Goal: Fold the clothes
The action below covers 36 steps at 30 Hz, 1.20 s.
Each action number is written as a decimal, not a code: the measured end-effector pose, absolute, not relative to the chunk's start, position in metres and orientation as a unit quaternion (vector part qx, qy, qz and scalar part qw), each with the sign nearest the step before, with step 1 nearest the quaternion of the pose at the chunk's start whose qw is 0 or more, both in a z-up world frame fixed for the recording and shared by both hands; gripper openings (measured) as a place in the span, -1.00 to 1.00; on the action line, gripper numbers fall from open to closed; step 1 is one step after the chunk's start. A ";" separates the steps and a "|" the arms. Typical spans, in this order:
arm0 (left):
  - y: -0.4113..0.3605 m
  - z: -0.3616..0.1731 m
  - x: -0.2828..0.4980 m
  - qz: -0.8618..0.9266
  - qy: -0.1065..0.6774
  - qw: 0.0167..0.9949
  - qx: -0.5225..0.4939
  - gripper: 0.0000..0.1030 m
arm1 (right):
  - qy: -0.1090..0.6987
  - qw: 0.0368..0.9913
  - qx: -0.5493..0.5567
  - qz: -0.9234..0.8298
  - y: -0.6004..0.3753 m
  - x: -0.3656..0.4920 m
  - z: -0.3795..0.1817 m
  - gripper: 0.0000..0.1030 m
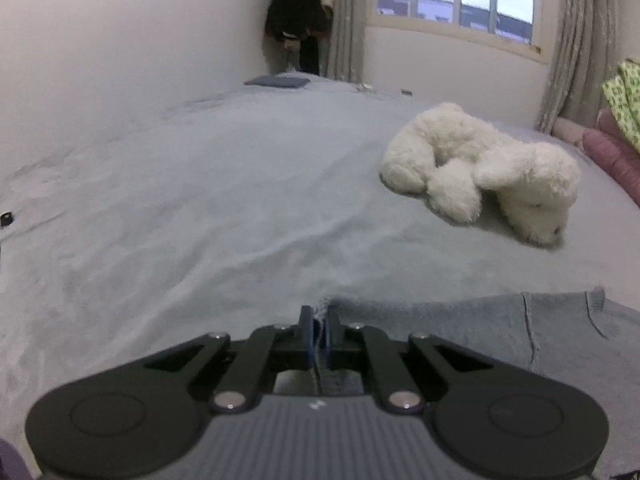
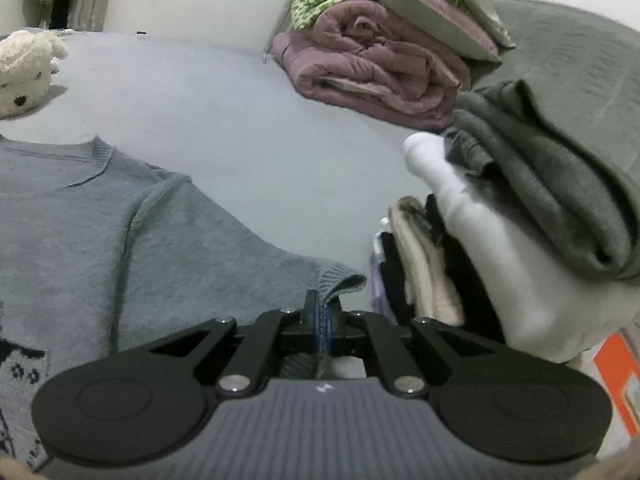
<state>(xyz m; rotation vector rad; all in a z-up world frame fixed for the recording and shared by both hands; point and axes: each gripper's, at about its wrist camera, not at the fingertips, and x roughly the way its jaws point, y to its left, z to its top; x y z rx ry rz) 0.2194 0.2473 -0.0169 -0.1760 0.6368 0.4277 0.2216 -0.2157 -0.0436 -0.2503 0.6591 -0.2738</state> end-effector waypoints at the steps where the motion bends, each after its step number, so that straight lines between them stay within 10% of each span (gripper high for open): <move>1: 0.248 -0.018 0.220 0.200 0.315 0.924 -0.089 -0.88 | 0.321 0.931 -0.117 -0.131 -0.216 0.221 -0.044 -0.82; 6: 0.254 -0.018 0.208 0.169 0.330 0.919 -0.135 -0.21 | 0.312 0.937 -0.114 -0.108 -0.204 0.218 -0.034 -0.05; 36: 0.223 -0.030 0.049 0.026 0.405 0.870 -0.279 -0.08 | 0.328 0.909 0.007 0.256 -0.029 0.083 0.017 -0.05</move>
